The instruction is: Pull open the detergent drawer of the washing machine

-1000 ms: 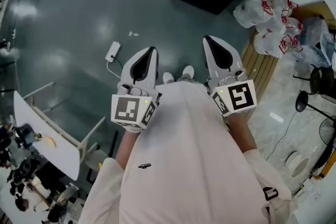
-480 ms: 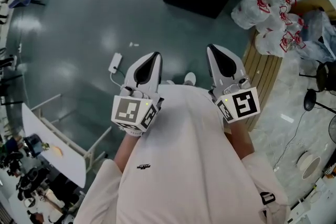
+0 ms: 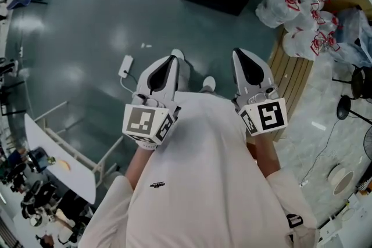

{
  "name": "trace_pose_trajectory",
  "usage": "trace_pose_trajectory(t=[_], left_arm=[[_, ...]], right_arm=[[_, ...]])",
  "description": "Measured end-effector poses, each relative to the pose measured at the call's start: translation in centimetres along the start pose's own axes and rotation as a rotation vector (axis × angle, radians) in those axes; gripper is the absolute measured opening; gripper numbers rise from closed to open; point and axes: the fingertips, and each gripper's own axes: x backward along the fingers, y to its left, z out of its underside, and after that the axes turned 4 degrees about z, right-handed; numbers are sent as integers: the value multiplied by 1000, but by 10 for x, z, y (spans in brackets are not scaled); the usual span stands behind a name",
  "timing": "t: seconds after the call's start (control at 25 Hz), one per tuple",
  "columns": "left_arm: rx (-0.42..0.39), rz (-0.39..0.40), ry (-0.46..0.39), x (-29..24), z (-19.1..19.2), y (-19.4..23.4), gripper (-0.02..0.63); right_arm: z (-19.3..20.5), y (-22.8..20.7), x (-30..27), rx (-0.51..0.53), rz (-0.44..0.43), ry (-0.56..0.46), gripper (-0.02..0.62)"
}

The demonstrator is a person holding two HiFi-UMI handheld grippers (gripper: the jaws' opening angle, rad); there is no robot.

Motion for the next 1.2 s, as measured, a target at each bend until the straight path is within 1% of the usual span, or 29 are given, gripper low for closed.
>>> trace_pose_trajectory(t=[0.16,0.32,0.52,0.56,0.64,0.72,0.84,1.04,1.2], left_arm=[[36,10,-7,-11,3,14,18],[64,8,-9,-29,1,44,18],[86,40,-24,-61,-18,84,17],[81,54,-25,-67,-24,92,28],[67,88,-22,-77,-39,108,148],[52,109,-27,-87,-53,126,169],[47,125,-40,-99,-67,155,218],[64,153,-58,-117,-82,206,246],[66,187,-77,-136,-89,232,268]], right_arm=[[6,-4,-17,9,6,31,3],[5,-8,-48,7,25,51,3],[-7,-14,-97,14,37,56,5],[-11,-15,-109,16,46,55,5],[-20,-18,-132,17,68,48,5],[-29,-21,-156,19,87,41,5],[-38,-24,-188,19,109,41,5],[-48,-16,-233,20,146,38,5],[-54,-14,-260,25,166,36,5]])
